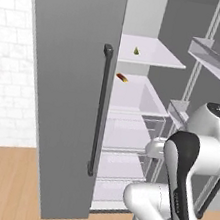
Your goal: Grab a lemon wedge from the fridge and one ice cube from the ice bowl, and put them in the glass of lemonade.
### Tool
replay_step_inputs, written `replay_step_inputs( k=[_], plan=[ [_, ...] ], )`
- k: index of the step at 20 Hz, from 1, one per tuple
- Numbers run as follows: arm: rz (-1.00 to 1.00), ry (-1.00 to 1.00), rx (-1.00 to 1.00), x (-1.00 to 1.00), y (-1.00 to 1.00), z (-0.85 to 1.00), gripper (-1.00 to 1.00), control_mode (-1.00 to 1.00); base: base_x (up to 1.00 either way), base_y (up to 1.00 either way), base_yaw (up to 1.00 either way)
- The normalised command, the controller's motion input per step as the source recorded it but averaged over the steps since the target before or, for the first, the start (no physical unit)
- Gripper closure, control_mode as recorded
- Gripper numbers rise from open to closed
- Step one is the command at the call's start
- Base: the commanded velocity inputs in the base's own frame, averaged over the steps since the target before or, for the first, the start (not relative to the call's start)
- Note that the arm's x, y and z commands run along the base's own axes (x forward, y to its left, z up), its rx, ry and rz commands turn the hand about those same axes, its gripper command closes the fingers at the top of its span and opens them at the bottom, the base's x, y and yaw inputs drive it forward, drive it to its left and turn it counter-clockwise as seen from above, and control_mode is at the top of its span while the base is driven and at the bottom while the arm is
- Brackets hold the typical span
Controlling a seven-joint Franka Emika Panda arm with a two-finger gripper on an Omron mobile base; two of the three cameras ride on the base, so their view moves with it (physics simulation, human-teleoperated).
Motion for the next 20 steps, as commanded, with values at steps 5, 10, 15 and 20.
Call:
replay_step_inputs(
  k=[5,10,15,20],
  plan=[
    [0.00,0.00,0.00,0.00,0.00,0.00,-1.00,1.00,0.04,-0.37,0.00],
    [0.00,0.00,0.00,0.00,0.00,0.00,-1.00,1.00,0.50,0.00,0.00],
    [0.00,0.00,0.00,0.00,0.00,0.00,-1.00,1.00,0.77,0.05,0.00],
    [0.00,0.00,0.00,0.00,0.00,0.00,-1.00,1.00,0.69,0.00,0.00]
  ],
)
